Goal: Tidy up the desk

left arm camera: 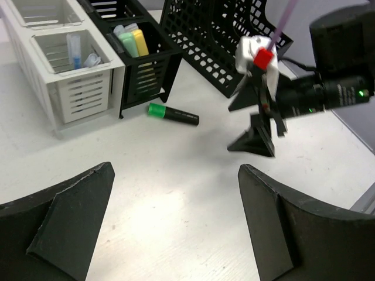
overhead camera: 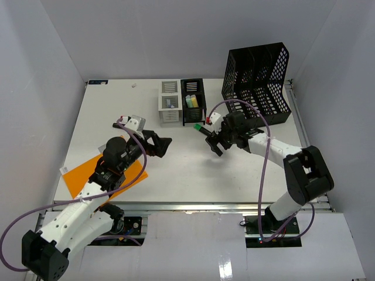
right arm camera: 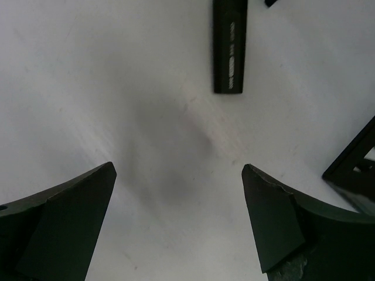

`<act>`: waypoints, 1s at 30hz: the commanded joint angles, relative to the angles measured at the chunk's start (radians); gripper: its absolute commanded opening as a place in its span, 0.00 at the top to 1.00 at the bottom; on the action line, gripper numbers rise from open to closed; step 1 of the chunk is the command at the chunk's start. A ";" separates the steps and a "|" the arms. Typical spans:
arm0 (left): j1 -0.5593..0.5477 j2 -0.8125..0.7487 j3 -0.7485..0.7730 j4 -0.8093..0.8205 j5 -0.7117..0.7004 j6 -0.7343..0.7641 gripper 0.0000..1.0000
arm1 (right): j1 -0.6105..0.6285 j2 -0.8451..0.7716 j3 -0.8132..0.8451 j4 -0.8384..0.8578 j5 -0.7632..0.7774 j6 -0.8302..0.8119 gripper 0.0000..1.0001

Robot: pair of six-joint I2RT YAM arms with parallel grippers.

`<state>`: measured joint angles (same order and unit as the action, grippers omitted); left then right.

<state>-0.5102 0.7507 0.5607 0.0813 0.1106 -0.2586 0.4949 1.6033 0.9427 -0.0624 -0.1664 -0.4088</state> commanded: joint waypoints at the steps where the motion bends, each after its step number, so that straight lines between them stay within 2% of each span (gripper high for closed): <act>1: 0.005 -0.074 0.010 -0.040 -0.039 0.048 0.02 | 0.003 0.088 0.052 0.255 -0.023 0.017 0.06; 6: 0.004 -0.099 0.017 -0.050 -0.049 0.057 0.02 | 0.002 0.185 0.104 0.305 -0.042 0.034 0.08; 14: 0.004 -0.109 0.024 -0.053 -0.043 0.053 0.02 | 0.004 0.261 0.148 0.316 0.080 0.037 0.17; 24: 0.004 -0.100 0.015 -0.042 -0.018 0.046 0.02 | 0.003 0.362 0.291 0.148 0.038 0.029 0.43; 30: 0.004 -0.102 0.015 -0.040 -0.017 0.044 0.02 | 0.005 0.360 0.301 0.087 0.036 0.017 0.46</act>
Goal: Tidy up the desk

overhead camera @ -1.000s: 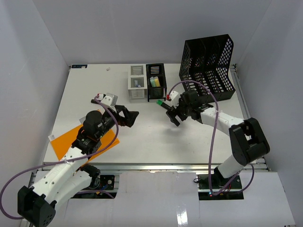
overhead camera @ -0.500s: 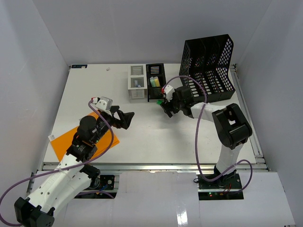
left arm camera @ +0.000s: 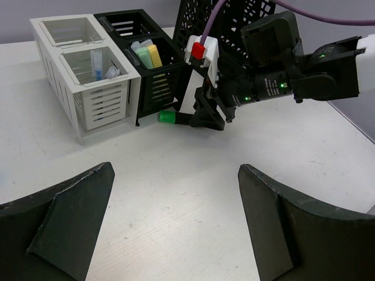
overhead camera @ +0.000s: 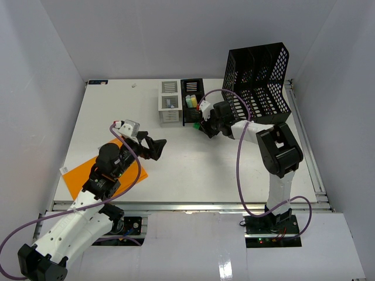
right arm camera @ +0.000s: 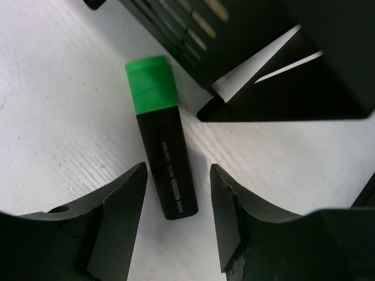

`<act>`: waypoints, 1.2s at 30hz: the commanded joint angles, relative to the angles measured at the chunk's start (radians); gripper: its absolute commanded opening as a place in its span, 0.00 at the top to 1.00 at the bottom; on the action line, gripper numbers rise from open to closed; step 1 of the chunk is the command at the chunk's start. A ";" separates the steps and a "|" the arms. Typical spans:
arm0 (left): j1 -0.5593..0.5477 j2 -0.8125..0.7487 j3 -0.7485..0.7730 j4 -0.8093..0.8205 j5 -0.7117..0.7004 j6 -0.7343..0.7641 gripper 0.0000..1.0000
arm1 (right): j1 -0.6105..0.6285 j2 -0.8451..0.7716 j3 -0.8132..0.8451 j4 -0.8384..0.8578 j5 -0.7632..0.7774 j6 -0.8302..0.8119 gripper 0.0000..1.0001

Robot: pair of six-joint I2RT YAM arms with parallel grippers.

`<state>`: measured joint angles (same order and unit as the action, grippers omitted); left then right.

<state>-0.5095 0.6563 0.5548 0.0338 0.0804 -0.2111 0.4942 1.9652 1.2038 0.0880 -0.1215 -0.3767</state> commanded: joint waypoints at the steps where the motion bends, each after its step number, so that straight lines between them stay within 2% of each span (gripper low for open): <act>1: 0.003 -0.007 0.020 0.008 0.013 -0.004 0.02 | 0.007 -0.002 0.040 -0.072 -0.007 -0.018 0.46; 7: 0.003 -0.007 0.019 0.008 0.014 -0.004 0.02 | 0.015 0.009 0.046 -0.138 0.006 -0.043 0.48; 12: 0.005 -0.007 0.014 0.020 0.033 -0.012 0.02 | 0.018 0.014 0.047 -0.172 0.001 -0.056 0.66; 16: 0.003 -0.003 -0.027 0.105 0.098 -0.087 0.02 | 0.020 -0.004 0.028 -0.191 -0.013 -0.057 0.81; 18: 0.004 0.021 -0.043 0.140 0.124 -0.139 0.02 | 0.020 -0.036 0.000 -0.198 -0.028 -0.057 0.82; 22: 0.003 0.113 -0.103 0.253 0.152 -0.349 0.02 | 0.017 -0.152 -0.090 -0.202 -0.097 -0.061 0.88; 26: 0.004 0.243 -0.240 0.536 0.172 -0.637 0.02 | 0.018 -0.317 -0.198 -0.208 -0.203 -0.054 0.92; 29: 0.003 0.365 -0.274 0.694 0.161 -0.804 0.02 | 0.018 -0.402 -0.251 -0.207 -0.277 -0.036 0.92; 36: -0.005 0.677 -0.202 0.895 0.187 -0.982 0.02 | 0.022 -0.521 -0.344 -0.189 -0.395 -0.018 0.92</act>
<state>-0.5095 1.2292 0.2854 0.7137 0.2361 -1.0196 0.5071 1.4990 0.9000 -0.1181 -0.4044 -0.4130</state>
